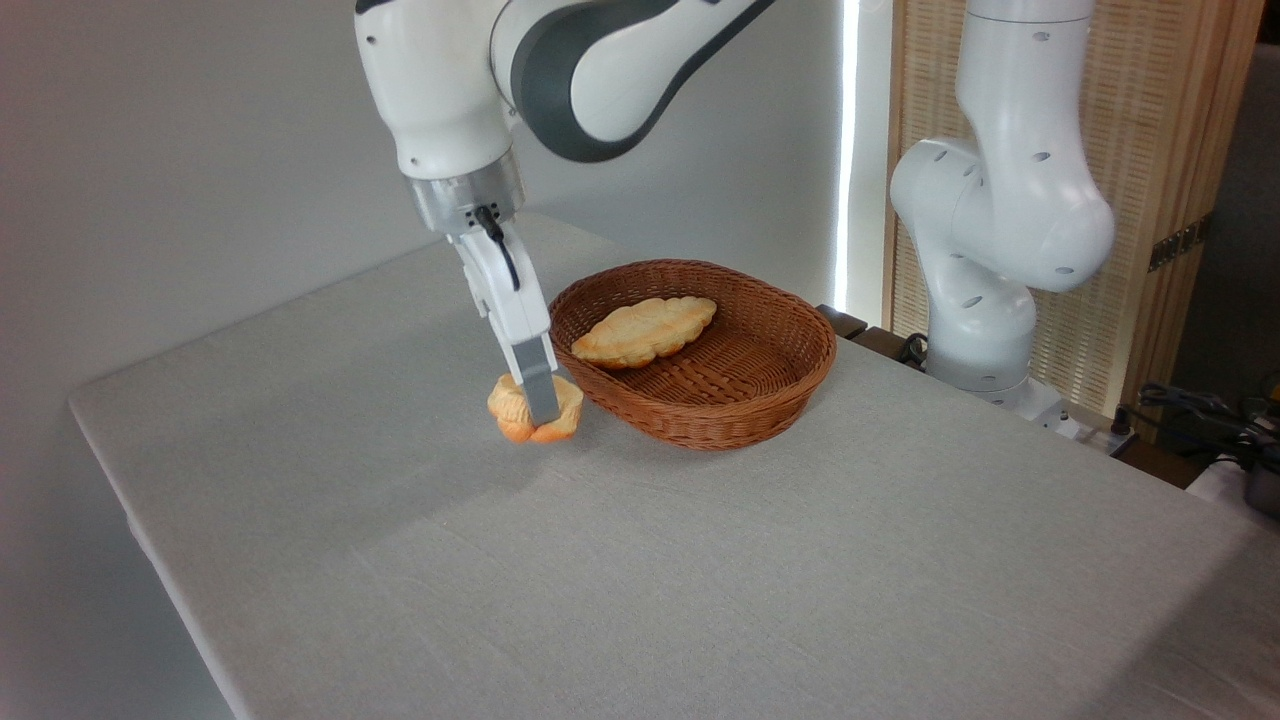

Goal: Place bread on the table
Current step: 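Lower the bun onto the tablecloth and open the gripper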

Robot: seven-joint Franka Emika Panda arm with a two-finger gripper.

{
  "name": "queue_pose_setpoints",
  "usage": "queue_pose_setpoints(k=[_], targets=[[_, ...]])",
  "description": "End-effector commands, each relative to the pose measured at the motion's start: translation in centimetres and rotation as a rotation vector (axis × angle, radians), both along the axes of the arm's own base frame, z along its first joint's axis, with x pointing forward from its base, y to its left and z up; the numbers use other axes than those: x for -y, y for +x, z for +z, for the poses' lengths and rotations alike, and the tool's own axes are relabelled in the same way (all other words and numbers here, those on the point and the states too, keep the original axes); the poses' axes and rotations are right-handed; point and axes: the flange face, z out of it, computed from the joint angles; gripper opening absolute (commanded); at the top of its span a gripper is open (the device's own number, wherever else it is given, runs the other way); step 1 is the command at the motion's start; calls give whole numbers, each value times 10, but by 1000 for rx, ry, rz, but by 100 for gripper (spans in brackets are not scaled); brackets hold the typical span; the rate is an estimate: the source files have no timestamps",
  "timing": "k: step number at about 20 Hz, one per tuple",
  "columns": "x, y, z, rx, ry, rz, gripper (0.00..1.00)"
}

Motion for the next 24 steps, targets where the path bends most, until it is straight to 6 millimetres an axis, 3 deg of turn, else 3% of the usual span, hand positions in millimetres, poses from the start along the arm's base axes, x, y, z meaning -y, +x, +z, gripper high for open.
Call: queue_pose_setpoints(k=[1, 14, 20, 24], targets=[[2, 10, -6, 3, -6, 24, 100], [-2, 13, -3, 14, -11, 34, 100], [-30, 30, 33, 79, -18, 191, 100], [-54, 37, 42, 106, -20, 266, 100]])
